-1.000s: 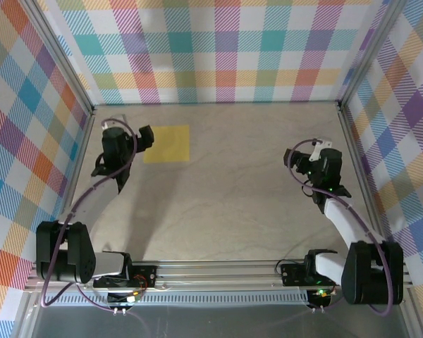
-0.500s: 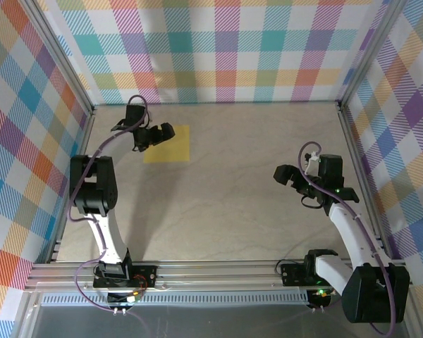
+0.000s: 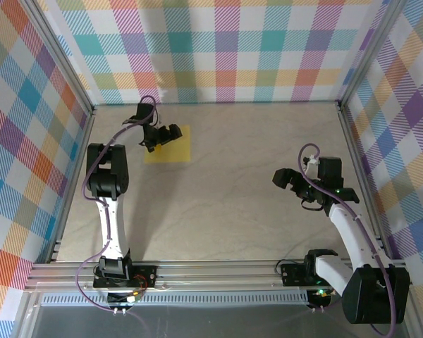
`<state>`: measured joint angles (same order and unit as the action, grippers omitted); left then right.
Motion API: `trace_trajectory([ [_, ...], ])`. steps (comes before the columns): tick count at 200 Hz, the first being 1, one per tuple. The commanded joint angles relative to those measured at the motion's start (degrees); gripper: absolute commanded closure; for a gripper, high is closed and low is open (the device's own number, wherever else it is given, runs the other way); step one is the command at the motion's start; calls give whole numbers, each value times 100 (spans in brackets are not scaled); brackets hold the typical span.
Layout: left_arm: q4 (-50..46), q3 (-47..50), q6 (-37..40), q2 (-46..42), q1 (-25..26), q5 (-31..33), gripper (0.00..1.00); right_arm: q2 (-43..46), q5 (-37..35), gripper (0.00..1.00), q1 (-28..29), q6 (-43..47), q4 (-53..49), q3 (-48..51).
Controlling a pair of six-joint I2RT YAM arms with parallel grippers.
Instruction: Fold a paper plane with a square sheet of paper (fold left side to right side)
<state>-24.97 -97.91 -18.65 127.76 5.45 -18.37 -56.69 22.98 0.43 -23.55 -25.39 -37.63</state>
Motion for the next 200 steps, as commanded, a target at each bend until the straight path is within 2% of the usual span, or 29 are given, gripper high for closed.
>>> trace_trajectory([
  [1, -377, 330, -19, -39, 205, -89, 0, 0, -52, 1, 28, 26, -211, -171],
  [53, 47, 1944, -461, -856, 817, 19, 0, -104, -152, 1, 41, -61, -300, -180],
  [95, 684, 3367, -1329, -1724, 1863, 362, 0, -323, -290, 1, 58, -136, -275, -234],
  [120, 1375, 4088, -2215, -2090, 2569, 582, 0, -521, -388, 1, 80, -154, -266, -288],
  [164, 1864, 4403, -3311, -2114, 3802, 1172, 0, -776, -487, 1, 131, -220, -83, -290],
  [200, 2382, 4515, -3979, -2022, 4136, 1334, 0, -912, -538, 1, 185, -198, -119, -357],
])
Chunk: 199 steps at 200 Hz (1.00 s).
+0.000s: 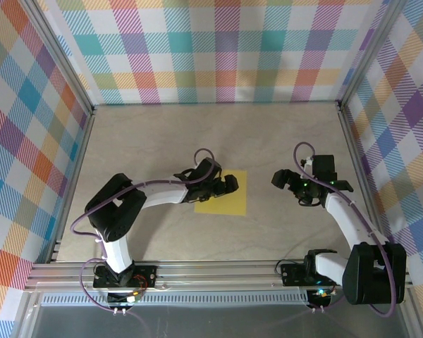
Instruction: Fold a paper plane with a square sheet of paper (fold left side to right side)
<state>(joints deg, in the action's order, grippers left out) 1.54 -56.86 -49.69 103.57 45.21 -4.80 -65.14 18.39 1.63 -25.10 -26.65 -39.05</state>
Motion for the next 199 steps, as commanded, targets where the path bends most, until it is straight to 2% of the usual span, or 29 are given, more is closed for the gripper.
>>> trace_trajectory([
  [1, -255, 411, -880, 390, 162, -22, 0, -72, -85, 1, 72, -40, 10, -210],
  [46, -513, 39, -335, -192, 138, 6, 0, -371, -396, 1, 348, 75, -21, -397],
  [76, -848, 193, 126, -971, -26, 182, 0, -845, -1052, 1, 950, 232, -49, -834],
  [99, -731, 667, 249, -1356, -309, -158, 1, -1422, -1147, 1, 1436, 222, 186, -1173],
  [120, -539, 963, 294, -1414, -425, -502, 8, -2074, -1277, 1, 1910, 253, 301, -1564],
  [148, -288, 1056, 287, -1167, -443, -856, 26, -2960, -1507, 1, 2365, 326, 218, -2184],
  [165, -218, 1059, 237, -1018, -452, -842, 35, -3356, -1561, 1, 2544, 383, 172, -2511],
  [199, -312, 955, 295, -792, -452, -719, 39, -4013, -1533, 1, 2761, 455, 102, -3022],
])
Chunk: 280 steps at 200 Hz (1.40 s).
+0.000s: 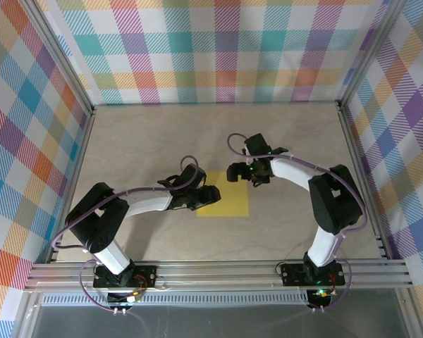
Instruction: Fold a paper plane with a square sheet of paper (fold left side to right side)
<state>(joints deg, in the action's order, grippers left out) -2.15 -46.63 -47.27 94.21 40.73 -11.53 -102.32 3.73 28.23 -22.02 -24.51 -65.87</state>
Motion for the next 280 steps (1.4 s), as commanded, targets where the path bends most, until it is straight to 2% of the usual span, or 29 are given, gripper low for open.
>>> trace_trajectory([
  [1, 49, -67, 56, 151, -4, -44, 39, -332, -57, 1, 110, 157, -115, -370],
  [65, -204, -68, 130, 407, -5, 105, 41, -1152, -138, 0, 322, 160, -388, -879],
  [125, -157, -74, 135, 460, -6, 107, 42, -807, 133, 6, 581, 19, -575, -588],
  [164, -22, -70, 95, 401, -4, 51, 42, -511, 285, 20, 640, 14, -747, -425],
  [200, 36, -87, 161, 246, -60, -38, 41, -351, 428, 44, 635, 72, -733, -410],
  [233, -108, -66, 394, -170, -275, -60, 37, -139, 791, 60, 561, 103, -592, -343],
  [280, -312, 216, 1083, -1164, -883, -256, 25, 592, 1679, 67, 158, 178, -168, 76],
])
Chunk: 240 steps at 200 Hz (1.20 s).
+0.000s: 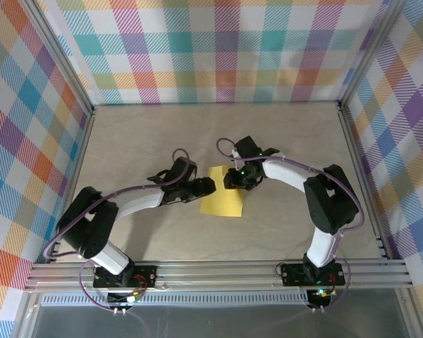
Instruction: Fold a paper plane with a square sheet of paper (fold left side to right side)
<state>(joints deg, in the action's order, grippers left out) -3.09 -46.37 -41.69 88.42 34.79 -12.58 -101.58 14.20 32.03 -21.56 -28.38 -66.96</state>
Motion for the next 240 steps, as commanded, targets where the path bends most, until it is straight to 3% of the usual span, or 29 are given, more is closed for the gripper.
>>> trace_trajectory([
  [1, -214, 203, 545, -613, -306, -167, 24, 539, 652, 67, -232, 138, 228, 193],
  [19, 33, 457, 733, -1073, -684, -545, 20, 944, 1076, 67, -464, 249, 314, 368],
  [69, 1389, 1063, 698, -2051, -1539, -2388, 8, 2072, 2215, 67, -777, 546, 345, 564],
  [130, 2680, 1190, 306, -2236, -1545, -3225, 0, 2526, 3933, 68, -577, -17, 1026, 453],
  [192, 3896, 1169, -110, -1955, -1220, -3755, 0, 2395, 4322, 68, -308, -564, 2068, 328],
  [215, 3902, 1121, -111, -1951, -1132, -3756, 8, 2271, 3981, 68, -325, -222, 1639, 200],
  [240, 3620, 1108, 33, -2021, -1132, -3593, 27, 2200, 3652, 68, -419, -50, 1418, 191],
])
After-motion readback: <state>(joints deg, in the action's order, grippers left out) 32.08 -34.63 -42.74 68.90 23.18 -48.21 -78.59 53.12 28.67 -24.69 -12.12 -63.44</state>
